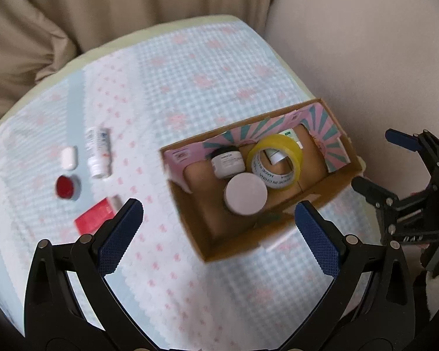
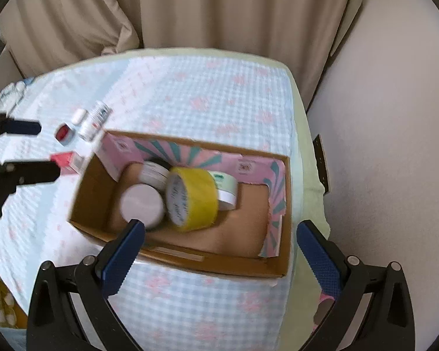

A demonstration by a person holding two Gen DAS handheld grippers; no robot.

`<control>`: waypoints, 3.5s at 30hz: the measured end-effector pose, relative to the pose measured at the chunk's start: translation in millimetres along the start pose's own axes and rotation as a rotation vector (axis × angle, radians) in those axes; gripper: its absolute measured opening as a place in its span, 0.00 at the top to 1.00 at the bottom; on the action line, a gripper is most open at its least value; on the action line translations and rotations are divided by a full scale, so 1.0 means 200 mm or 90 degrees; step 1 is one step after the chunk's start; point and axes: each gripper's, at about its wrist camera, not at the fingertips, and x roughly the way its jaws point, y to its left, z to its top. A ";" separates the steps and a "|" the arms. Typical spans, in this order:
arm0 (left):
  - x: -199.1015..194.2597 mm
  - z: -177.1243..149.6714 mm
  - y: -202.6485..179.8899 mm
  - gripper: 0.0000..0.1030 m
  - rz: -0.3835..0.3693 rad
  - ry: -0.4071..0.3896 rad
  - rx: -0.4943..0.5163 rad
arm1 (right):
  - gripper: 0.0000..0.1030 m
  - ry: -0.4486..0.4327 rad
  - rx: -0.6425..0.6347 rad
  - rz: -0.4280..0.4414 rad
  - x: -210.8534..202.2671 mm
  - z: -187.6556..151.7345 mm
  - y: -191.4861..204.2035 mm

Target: Organize rigid objects

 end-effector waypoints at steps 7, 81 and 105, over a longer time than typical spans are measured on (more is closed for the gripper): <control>-0.35 -0.20 0.22 0.00 0.029 -0.044 -0.043 | 0.00 -0.028 0.030 0.030 -0.20 0.07 0.16; 0.95 -0.30 1.69 0.32 0.014 -0.052 -0.023 | 0.11 0.198 0.129 0.060 1.52 0.99 1.56; 0.92 -0.33 1.76 0.51 0.019 -0.091 -0.045 | 0.55 0.176 0.141 0.035 1.57 0.95 1.61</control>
